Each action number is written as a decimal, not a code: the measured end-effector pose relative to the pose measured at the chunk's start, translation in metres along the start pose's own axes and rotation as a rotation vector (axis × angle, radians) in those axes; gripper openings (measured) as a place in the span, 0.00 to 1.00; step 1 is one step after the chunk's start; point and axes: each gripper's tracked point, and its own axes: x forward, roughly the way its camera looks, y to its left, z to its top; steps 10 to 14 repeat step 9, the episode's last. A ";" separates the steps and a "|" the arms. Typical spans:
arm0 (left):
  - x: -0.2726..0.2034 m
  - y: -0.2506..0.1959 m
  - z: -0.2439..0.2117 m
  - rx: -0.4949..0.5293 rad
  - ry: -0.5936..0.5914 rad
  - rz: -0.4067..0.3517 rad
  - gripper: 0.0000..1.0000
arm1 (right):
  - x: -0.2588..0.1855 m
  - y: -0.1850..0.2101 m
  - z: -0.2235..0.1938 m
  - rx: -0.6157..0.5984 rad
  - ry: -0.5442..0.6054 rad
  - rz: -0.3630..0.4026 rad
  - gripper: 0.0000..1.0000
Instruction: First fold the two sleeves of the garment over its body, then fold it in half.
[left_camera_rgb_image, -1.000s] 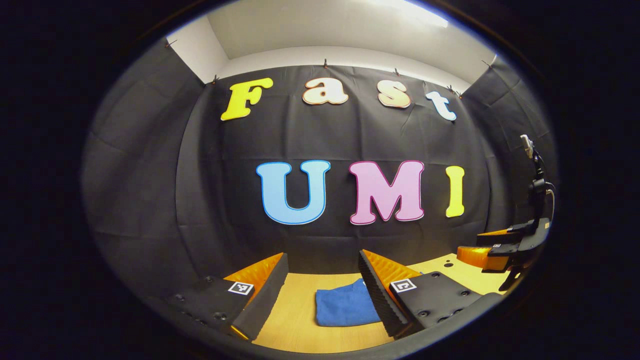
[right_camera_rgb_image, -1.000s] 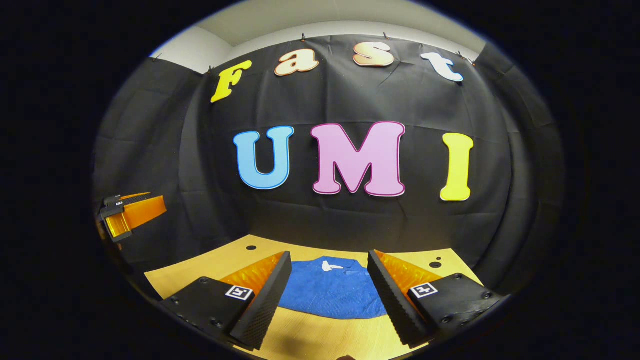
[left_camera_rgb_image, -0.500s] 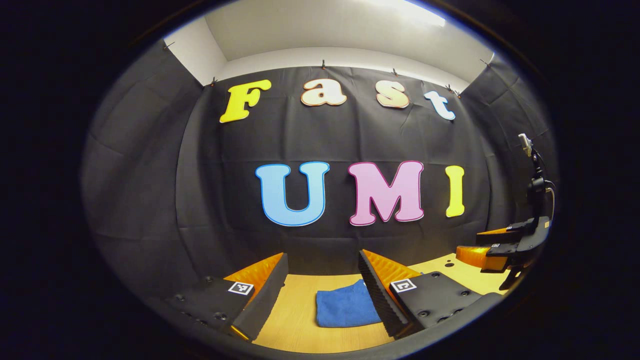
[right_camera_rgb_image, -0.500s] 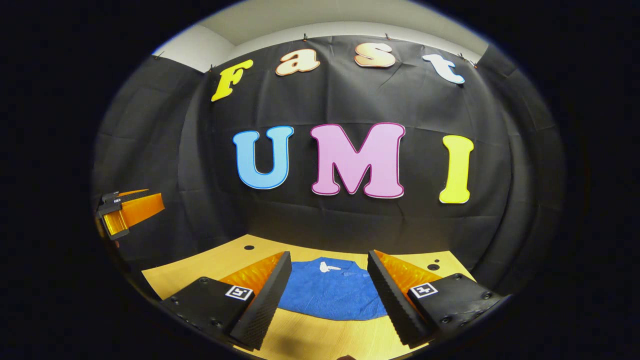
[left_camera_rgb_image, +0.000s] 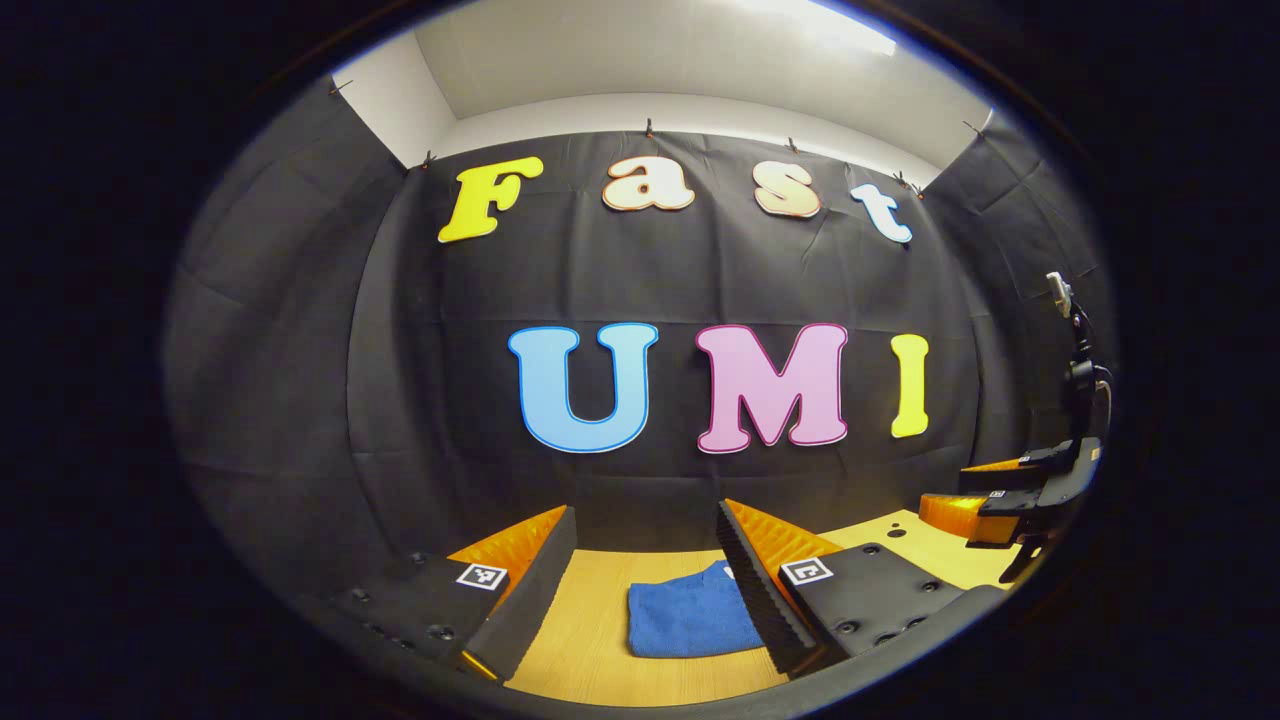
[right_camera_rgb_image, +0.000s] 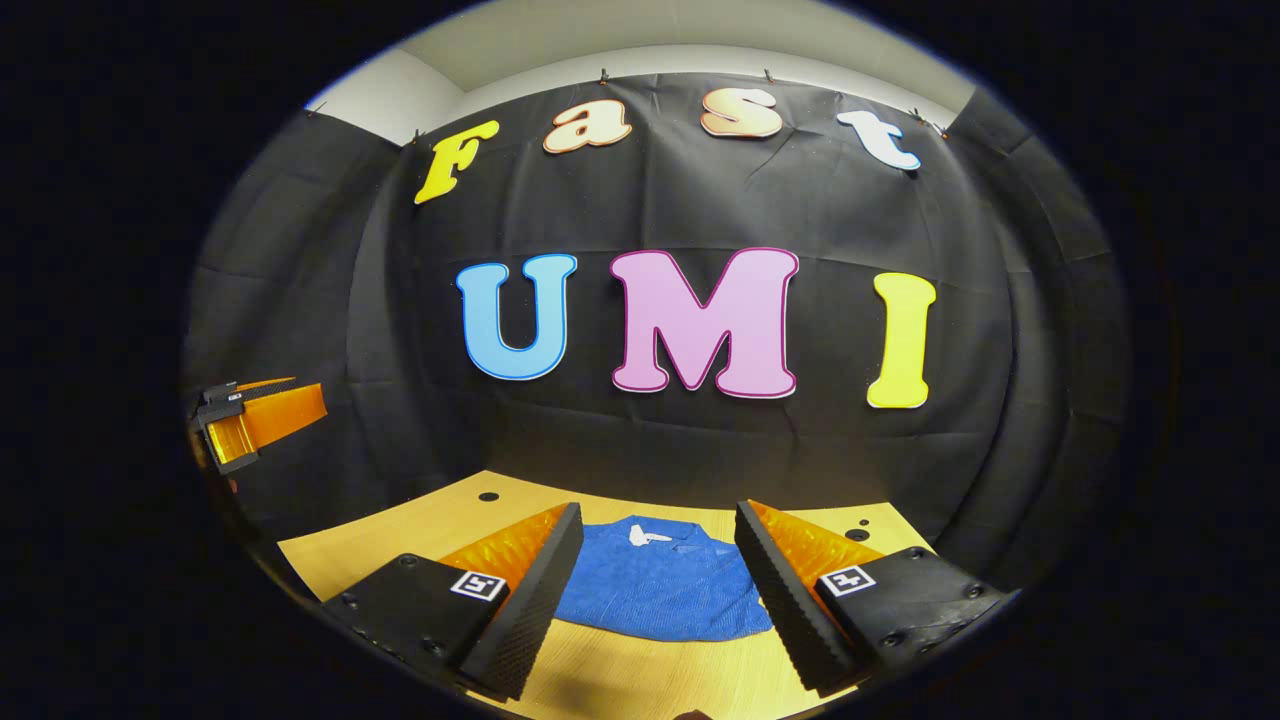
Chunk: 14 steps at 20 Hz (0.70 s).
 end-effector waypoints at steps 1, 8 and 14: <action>0.001 0.000 0.001 0.001 0.001 0.001 0.82 | 0.001 0.001 0.000 0.003 0.001 0.001 0.97; 0.005 0.002 0.003 0.008 -0.006 0.003 0.84 | 0.006 0.009 0.001 -0.007 -0.001 0.019 0.98; 0.005 0.002 0.005 0.011 -0.008 0.002 0.82 | 0.007 0.010 0.001 -0.006 0.001 0.020 0.98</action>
